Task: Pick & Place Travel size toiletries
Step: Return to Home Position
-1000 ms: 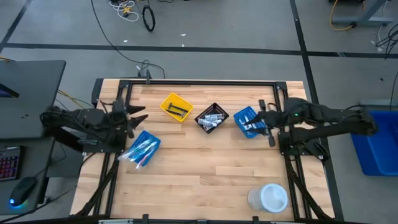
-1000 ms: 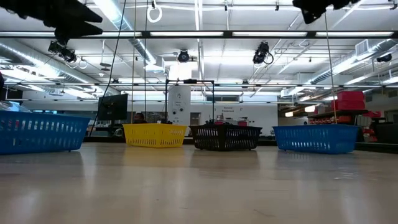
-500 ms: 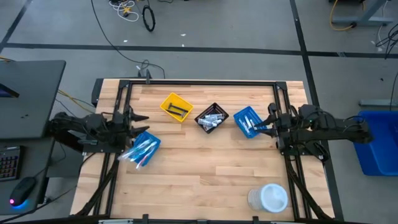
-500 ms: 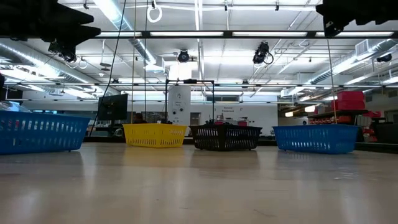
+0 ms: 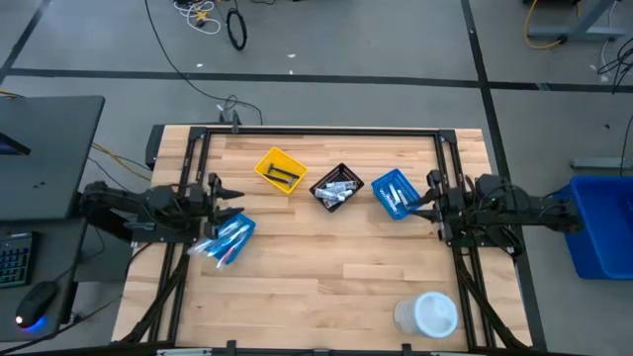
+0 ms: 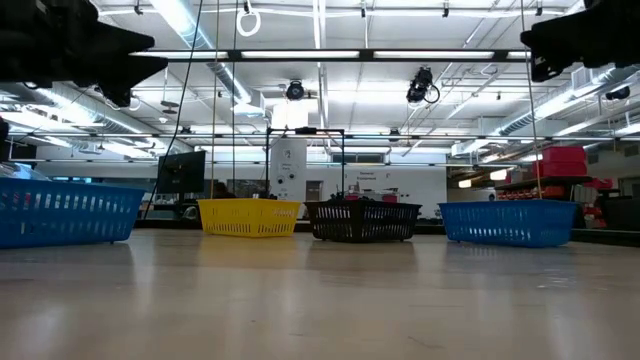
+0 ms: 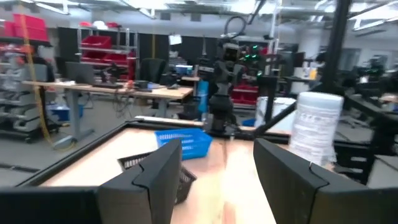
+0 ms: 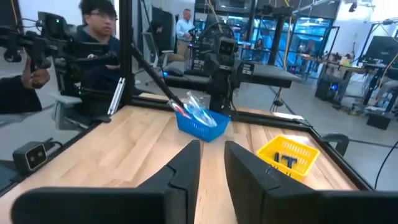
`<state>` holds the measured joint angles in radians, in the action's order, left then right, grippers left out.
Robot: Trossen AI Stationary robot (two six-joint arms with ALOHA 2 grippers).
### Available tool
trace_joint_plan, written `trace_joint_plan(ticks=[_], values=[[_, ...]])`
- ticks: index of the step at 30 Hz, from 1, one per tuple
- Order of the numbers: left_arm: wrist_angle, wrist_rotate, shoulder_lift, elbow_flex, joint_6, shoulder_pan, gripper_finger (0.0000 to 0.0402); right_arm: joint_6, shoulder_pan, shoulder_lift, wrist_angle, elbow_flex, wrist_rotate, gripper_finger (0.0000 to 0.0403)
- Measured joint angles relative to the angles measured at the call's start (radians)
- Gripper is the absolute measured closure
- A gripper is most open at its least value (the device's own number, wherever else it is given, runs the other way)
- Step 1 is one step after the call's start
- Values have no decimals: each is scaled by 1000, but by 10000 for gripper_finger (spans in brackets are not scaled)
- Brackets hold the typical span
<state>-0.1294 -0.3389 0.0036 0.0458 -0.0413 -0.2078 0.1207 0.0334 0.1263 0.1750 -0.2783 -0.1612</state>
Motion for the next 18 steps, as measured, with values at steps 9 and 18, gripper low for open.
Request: trace_joint_plan(ticks=[9,18], values=[[-45,31,7,-36,-29,65,193,0,0,-106,26,63,-4,323],[-43,84,9,-37,-33,110,193,-8,0,-126,53,106,-85,325]])
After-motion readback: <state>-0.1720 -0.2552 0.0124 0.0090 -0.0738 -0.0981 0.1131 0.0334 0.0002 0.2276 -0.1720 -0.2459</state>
